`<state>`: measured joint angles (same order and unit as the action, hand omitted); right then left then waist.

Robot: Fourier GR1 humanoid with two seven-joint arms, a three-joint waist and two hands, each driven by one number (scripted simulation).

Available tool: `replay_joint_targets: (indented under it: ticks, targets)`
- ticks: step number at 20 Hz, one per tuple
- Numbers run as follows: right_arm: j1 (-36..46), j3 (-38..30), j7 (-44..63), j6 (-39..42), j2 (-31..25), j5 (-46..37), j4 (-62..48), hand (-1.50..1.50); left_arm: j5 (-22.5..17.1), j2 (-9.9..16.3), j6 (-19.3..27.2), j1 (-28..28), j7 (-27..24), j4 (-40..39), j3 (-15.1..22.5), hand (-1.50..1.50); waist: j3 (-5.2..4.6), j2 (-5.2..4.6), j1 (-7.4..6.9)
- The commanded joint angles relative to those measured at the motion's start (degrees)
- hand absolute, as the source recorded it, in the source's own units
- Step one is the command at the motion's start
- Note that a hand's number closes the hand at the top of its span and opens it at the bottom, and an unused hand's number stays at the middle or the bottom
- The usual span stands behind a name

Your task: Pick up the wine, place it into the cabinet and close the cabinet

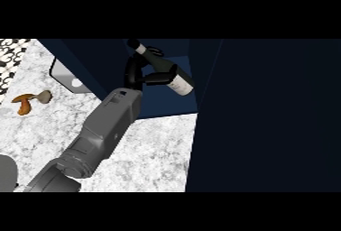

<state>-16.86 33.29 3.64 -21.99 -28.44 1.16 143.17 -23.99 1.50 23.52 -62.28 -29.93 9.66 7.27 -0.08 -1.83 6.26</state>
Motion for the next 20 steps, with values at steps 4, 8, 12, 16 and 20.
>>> replay_joint_targets:
  ticks: [4, 8, 12, 16, 20]
  targets:
    - [-2.98, -0.1, 1.05, 2.24, -1.24, 4.85, 6.87, -1.5, 1.93, 1.31, 4.43, -2.76, -2.16, -3.3, 0.39, -1.5, 0.07, -0.22, 0.65]
    - [-1.46, -0.16, 0.89, 2.03, -0.14, 3.84, 5.48, -1.5, 2.54, 3.06, 4.97, -4.12, -1.37, -4.96, 0.5, -1.5, -0.01, -0.75, 0.85]
    - [-3.95, 0.59, 0.01, 3.03, -1.24, 3.79, 6.85, -1.5, 2.49, 3.67, 6.66, -4.8, -0.9, -5.96, 0.09, -1.5, 0.01, -0.44, 1.66]
    - [-2.8, 0.2, 0.79, 3.19, -0.74, 4.19, 7.69, -1.5, 1.96, 3.04, 1.1, -5.2, -2.97, -4.05, -0.51, -1.5, -0.08, -0.3, 0.51]
    - [-3.11, 0.24, 0.18, 2.83, -0.32, 3.26, 7.0, -1.5, -0.49, 3.28, -4.83, -5.41, -4.18, -2.31, -3.08, -1.5, -0.13, -0.26, 0.34]
